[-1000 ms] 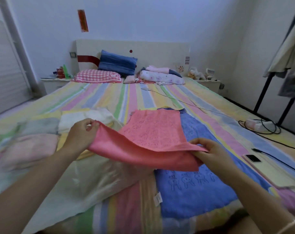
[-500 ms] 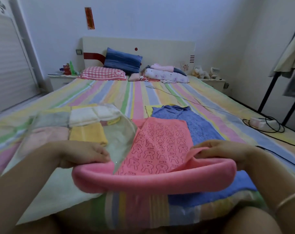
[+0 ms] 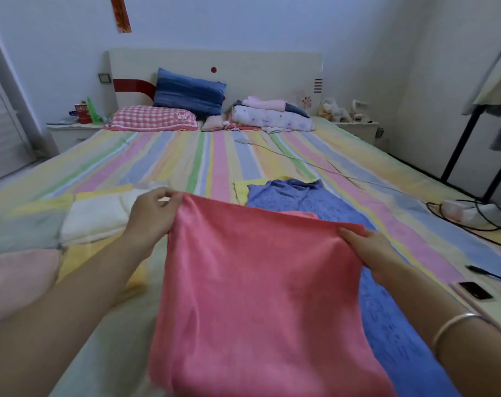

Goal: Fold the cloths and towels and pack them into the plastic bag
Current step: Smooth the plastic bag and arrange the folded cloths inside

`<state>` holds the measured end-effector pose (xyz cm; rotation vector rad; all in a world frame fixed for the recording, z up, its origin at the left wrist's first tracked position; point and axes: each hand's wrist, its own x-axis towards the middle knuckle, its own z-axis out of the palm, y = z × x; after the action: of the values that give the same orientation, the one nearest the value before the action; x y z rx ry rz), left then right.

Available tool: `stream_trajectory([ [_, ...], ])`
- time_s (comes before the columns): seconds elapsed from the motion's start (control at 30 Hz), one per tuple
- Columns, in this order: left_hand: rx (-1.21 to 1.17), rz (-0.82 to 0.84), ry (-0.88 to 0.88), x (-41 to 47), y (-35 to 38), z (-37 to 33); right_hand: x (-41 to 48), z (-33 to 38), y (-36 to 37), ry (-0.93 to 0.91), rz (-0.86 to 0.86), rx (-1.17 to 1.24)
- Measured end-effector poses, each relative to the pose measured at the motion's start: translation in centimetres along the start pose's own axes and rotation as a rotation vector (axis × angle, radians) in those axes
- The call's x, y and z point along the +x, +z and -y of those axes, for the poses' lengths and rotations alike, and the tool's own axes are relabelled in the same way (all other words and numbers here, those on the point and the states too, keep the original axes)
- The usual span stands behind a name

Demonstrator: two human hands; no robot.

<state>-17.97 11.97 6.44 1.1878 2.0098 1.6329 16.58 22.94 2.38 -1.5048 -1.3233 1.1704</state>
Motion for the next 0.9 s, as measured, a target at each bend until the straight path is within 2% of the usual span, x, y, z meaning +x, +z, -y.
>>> stream_trajectory([
  [0.13, 0.132, 0.004, 0.109, 7.2, 4.1, 1.1, 6.7, 0.4, 2.7, -0.065, -0.077, 0.042],
  [0.3, 0.585, 0.063, 0.154, 13.4, 8.4, 6.4, 14.2, -1.0, 6.1, -0.016, -0.076, -0.064],
  [0.4, 0.632, 0.054, 0.130, 15.9, 9.6, 8.7, 17.7, -1.5, 7.2, 0.031, -0.061, -0.119],
  [0.47, 0.682, 0.195, 0.083, 17.1, 10.1, 9.9, 18.9, -1.9, 7.7, 0.081, -0.025, -0.145],
  [0.57, 0.878, 0.607, 0.039, 17.8, 10.8, 10.7, 19.7, -2.3, 8.5, 0.092, 0.015, -0.242],
  [0.6, 0.925, 0.694, 0.023, 17.8, 11.1, 10.5, 19.8, -2.3, 8.7, 0.095, 0.023, -0.259],
  [0.7, 0.955, 0.763, -0.013, 17.6, 11.7, 9.8, 19.5, -1.9, 8.8, 0.143, 0.060, -0.218],
  [0.9, 0.727, 0.630, 0.041, 16.8, 11.1, 8.9, 17.6, -0.9, 7.9, 0.205, 0.079, -0.087],
])
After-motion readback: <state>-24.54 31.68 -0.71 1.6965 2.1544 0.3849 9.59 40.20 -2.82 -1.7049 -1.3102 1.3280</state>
